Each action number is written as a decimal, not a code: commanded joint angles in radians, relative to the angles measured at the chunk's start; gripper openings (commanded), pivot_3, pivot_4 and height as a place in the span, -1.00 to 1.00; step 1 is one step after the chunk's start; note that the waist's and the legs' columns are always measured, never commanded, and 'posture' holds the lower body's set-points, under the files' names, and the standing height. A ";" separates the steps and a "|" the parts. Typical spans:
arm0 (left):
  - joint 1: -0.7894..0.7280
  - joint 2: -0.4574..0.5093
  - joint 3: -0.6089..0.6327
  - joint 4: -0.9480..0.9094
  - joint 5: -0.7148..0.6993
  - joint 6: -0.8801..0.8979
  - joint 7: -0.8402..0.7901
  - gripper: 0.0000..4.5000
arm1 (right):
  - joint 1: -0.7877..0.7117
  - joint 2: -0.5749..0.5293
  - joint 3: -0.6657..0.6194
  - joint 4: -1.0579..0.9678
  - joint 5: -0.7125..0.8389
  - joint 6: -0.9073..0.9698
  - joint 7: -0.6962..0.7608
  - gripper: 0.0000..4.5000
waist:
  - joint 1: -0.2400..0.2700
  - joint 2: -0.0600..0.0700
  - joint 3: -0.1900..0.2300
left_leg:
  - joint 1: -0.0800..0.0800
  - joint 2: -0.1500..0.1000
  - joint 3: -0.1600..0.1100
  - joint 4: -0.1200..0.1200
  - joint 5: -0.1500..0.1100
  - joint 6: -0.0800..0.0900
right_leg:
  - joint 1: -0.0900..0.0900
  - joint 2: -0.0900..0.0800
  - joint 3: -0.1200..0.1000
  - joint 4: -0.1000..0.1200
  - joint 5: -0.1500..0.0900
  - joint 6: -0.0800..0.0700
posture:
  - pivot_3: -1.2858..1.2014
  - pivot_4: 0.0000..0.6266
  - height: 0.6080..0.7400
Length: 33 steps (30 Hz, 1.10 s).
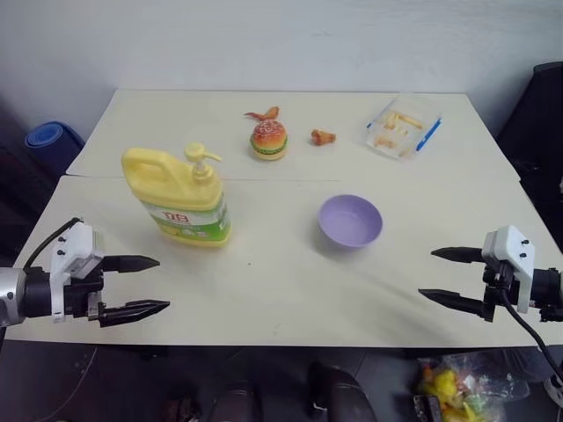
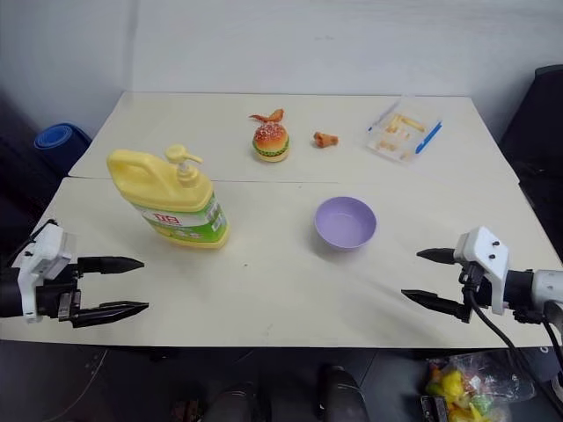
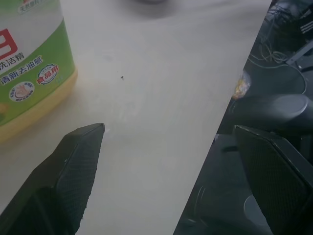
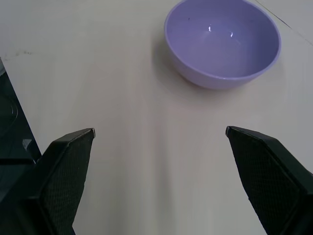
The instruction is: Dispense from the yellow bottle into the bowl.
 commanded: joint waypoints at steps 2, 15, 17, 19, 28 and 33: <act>-0.033 -0.013 -0.029 0.008 0.056 -0.045 0.038 1.00 | 0.010 0.006 -0.005 -0.038 -0.011 -0.013 -0.005 0.99 | -0.001 0.000 0.000 | 0.002 0.000 0.001 0.000 0.000 -0.001 | 0.000 0.000 0.002 0.001 0.000 0.000 | 0.03 -0.52 1.00; -0.150 -0.045 -0.032 -0.015 -0.064 0.072 0.053 1.00 | -0.015 0.028 0.027 -0.096 -0.020 0.006 -0.041 0.99 | -0.003 0.000 0.000 | 0.004 0.001 0.005 0.001 0.000 -0.002 | -0.001 0.001 0.006 0.006 0.000 0.000 | 0.03 -0.52 1.00; -0.179 -0.029 -0.029 -0.042 -0.114 0.107 0.031 1.00 | -0.060 0.036 0.063 -0.119 -0.022 0.018 -0.060 0.99 | -0.003 0.000 0.000 | 0.004 0.001 0.005 0.002 0.000 -0.002 | -0.001 0.001 0.007 0.007 0.000 0.000 | 0.03 -0.52 1.00; -0.225 0.001 -0.030 -0.077 -0.186 0.154 -0.008 1.00 | -0.134 0.049 0.127 -0.148 -0.032 0.044 -0.088 0.99 | -0.006 -0.001 0.001 | 0.005 0.001 0.006 0.003 0.001 -0.002 | -0.001 0.002 0.007 0.008 0.000 0.000 | 0.03 -0.52 1.00; -0.557 0.069 -0.238 -0.128 -0.258 0.203 -0.098 1.00 | -0.509 0.224 0.512 -0.035 -0.259 0.075 -0.195 0.99 | -0.006 -0.002 0.001 | 0.004 0.000 0.007 0.004 0.003 -0.005 | -0.002 0.007 0.008 0.016 -0.001 -0.001 | 0.03 -0.52 1.00; -0.604 0.058 -0.295 -0.096 -0.218 0.172 -0.132 1.00 | -0.625 0.334 0.621 0.179 -0.410 -0.001 -0.261 0.99 | -0.008 -0.002 0.001 | 0.004 -0.001 0.009 0.005 0.003 -0.004 | -0.003 0.008 0.007 0.016 -0.001 -0.001 | 0.03 -0.52 1.00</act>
